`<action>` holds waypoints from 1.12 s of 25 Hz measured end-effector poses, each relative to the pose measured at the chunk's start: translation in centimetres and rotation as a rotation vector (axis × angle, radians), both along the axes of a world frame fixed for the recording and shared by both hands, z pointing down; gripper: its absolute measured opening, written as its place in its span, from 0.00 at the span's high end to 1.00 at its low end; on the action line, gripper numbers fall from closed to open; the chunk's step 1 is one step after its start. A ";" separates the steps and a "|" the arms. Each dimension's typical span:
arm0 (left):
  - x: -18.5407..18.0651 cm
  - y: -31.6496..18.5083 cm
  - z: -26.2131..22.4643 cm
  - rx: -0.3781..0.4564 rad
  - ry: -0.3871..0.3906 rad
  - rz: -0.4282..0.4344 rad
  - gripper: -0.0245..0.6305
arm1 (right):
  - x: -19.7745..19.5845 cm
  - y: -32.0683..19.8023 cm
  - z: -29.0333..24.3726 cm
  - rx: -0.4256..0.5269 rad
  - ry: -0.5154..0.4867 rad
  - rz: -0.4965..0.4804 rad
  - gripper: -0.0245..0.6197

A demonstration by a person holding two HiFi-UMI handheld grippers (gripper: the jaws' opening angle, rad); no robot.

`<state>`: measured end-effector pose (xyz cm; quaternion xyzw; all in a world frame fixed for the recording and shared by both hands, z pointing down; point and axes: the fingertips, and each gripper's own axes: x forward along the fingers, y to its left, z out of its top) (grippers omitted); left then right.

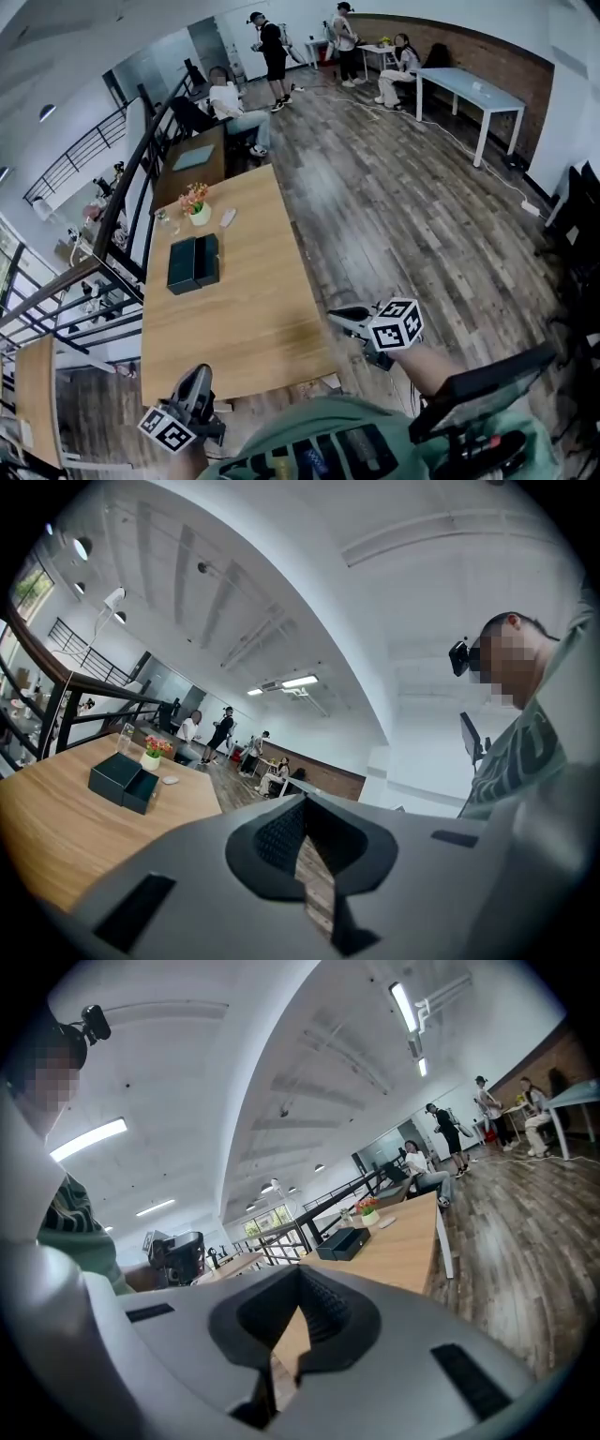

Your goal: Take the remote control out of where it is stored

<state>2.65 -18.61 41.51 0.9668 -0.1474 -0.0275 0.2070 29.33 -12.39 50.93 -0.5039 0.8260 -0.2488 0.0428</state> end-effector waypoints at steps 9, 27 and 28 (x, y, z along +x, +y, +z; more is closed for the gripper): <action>-7.7 -3.9 -0.8 0.046 0.056 0.006 0.96 | -5.4 -3.3 -3.9 0.064 0.006 0.056 0.95; -9.9 -9.5 -0.6 0.047 0.122 0.100 0.96 | -10.0 -6.4 -10.2 0.150 0.025 0.137 0.95; -9.7 -9.4 -0.4 0.044 0.123 0.104 0.96 | -9.8 -6.4 -9.9 0.144 0.031 0.149 0.95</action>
